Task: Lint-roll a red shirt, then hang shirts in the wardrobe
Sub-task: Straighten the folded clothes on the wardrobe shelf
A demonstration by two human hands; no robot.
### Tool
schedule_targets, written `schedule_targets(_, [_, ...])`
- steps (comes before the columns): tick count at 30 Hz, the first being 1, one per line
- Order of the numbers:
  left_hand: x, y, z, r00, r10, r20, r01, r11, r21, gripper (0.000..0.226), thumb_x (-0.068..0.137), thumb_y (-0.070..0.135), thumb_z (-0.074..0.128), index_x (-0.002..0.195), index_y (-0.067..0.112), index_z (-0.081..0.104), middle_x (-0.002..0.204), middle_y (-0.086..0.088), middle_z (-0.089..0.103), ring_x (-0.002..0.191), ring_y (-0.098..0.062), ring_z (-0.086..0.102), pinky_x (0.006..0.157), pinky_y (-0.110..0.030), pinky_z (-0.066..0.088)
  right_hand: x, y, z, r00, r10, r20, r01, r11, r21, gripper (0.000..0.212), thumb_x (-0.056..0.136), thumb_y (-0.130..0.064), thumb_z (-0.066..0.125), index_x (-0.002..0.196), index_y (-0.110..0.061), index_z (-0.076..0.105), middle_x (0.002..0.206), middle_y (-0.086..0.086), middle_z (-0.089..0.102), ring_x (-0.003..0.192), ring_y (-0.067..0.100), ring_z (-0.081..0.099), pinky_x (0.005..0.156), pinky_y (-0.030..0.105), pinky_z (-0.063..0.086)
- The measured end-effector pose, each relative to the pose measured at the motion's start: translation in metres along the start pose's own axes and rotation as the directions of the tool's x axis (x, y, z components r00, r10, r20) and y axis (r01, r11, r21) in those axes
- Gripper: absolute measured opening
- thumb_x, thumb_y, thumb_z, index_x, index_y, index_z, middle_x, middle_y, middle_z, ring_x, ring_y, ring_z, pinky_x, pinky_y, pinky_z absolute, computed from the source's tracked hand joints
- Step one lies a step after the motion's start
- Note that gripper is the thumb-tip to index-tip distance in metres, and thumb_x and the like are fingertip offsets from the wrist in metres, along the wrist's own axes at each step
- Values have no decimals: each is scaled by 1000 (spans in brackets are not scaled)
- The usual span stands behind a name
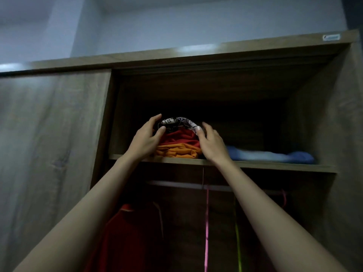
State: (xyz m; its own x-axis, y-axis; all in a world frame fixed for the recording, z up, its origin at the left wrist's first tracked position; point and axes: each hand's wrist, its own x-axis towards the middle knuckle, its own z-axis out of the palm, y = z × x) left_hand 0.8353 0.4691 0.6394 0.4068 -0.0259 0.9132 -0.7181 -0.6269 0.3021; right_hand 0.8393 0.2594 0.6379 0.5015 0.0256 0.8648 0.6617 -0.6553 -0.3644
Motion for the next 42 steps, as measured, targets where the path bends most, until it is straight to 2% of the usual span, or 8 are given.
schedule_targets(6, [28, -12, 13, 998, 3, 68, -1, 1000, -30, 51, 104, 30, 43, 152, 17, 31, 153, -8, 40, 140, -21, 38, 109, -29, 34, 21, -3, 15, 999, -27, 28, 27, 1000, 2, 48, 102, -43, 27, 145, -23, 34, 142, 11, 46, 131, 26, 42, 104, 41, 37])
schedule_targets(14, [32, -28, 21, 995, 89, 35, -77, 961, -265, 30, 104, 25, 43, 129, 23, 60, 125, 3, 63, 119, -11, 57, 100, -26, 48, 18, -8, 17, 985, -121, -123, 123, 992, 15, 29, 101, -20, 42, 115, -8, 65, 101, 4, 65, 89, 8, 54, 75, 20, 41])
schedule_targets(20, [27, -31, 26, 964, 232, -129, -257, 934, -248, 35, 102, 20, 48, 136, 14, 56, 138, 1, 55, 130, -6, 49, 109, -21, 40, 20, -13, 16, 925, -218, -311, 227, 974, -5, 29, 101, -15, 43, 118, -3, 62, 120, 8, 59, 104, 7, 53, 77, -4, 34])
schedule_targets(29, [-7, -24, 29, 919, 341, -200, -390, 864, -318, 38, 101, 29, 50, 136, 15, 58, 142, 4, 54, 134, -3, 45, 110, -17, 36, -34, -21, 19, 859, -274, -432, 360, 924, 129, 28, 101, -21, 41, 113, -13, 64, 116, -2, 60, 105, 4, 60, 84, 15, 51])
schedule_targets(34, [-2, -18, 29, 976, 60, -210, -162, 844, -511, 30, 96, 41, 55, 92, 20, 75, 100, 3, 72, 98, -1, 66, 87, -23, 51, -28, -15, 15, 872, -145, -468, 189, 981, 47, 25, 94, -28, 55, 80, -15, 71, 92, -4, 58, 87, 3, 57, 75, 11, 43])
schedule_targets(36, [3, -16, 28, 974, 54, -219, -140, 905, -403, 18, 92, 35, 65, 85, 19, 70, 96, 2, 66, 85, 5, 63, 75, -17, 48, -25, -15, 16, 912, -120, -392, 130, 991, 0, 17, 91, -31, 60, 89, -15, 67, 102, 0, 54, 92, 5, 52, 74, 5, 39])
schedule_targets(39, [5, -17, 30, 987, 60, -147, -104, 945, -310, 22, 87, 33, 72, 104, 23, 65, 112, 3, 56, 101, 0, 57, 90, -17, 48, -25, -16, 18, 955, -96, -280, 84, 995, -55, 31, 92, -35, 56, 119, -19, 58, 126, 2, 45, 106, 5, 45, 78, -1, 31])
schedule_targets(42, [10, -18, 28, 999, 26, -18, -31, 918, -395, 37, 85, 38, 73, 119, 30, 60, 122, 6, 56, 113, -9, 58, 101, -33, 49, -23, -19, 18, 985, -52, -167, 40, 996, -77, 47, 95, -38, 50, 139, -23, 42, 147, 6, 28, 127, 16, 41, 95, 17, 30])
